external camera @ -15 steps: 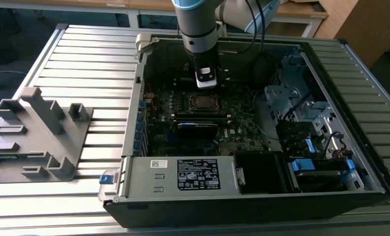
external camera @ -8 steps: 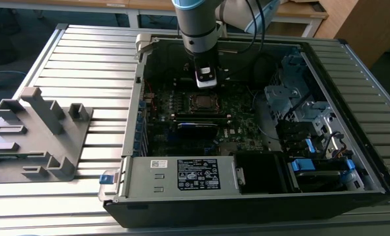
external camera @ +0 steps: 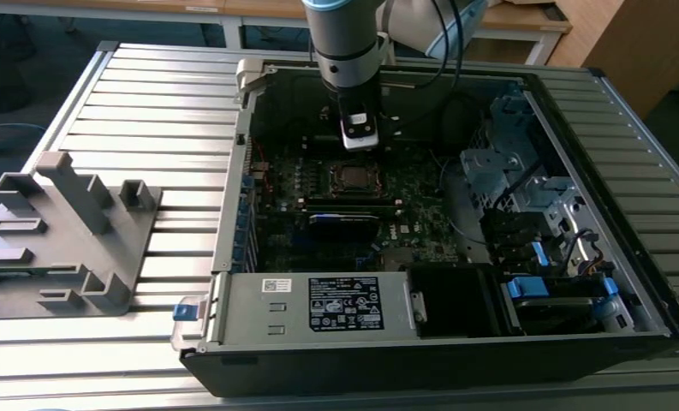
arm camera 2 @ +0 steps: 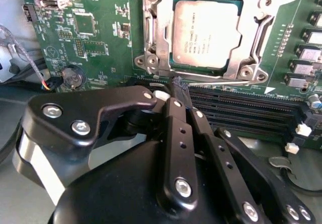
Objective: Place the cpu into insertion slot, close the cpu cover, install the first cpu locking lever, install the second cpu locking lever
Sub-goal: 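Install the first cpu locking lever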
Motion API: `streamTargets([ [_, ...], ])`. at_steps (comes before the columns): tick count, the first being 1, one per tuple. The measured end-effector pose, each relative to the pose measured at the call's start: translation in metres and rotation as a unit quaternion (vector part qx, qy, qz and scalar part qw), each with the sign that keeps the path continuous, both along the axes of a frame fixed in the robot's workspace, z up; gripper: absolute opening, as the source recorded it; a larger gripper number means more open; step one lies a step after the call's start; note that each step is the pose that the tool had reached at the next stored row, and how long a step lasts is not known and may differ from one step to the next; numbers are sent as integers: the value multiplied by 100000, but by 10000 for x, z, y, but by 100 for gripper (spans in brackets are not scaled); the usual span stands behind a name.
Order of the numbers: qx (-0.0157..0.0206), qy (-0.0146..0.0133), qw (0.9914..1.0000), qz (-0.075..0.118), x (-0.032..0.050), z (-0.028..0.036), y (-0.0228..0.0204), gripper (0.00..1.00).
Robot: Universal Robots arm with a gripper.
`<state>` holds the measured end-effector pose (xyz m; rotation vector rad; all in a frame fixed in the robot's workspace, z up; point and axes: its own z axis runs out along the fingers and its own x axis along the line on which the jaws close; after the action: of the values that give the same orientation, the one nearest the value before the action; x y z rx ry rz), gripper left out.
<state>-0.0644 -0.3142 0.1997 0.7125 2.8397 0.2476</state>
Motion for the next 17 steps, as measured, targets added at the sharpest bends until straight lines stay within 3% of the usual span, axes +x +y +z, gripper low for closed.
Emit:
streamTargets([
  [8, 99, 11, 99999, -365, 0, 0, 30, 11],
  [14, 1194, 12, 99992, -394, 0, -1, 33, 11],
  [17, 1272, 2, 99991, -396, 0, -2, 33, 11],
])
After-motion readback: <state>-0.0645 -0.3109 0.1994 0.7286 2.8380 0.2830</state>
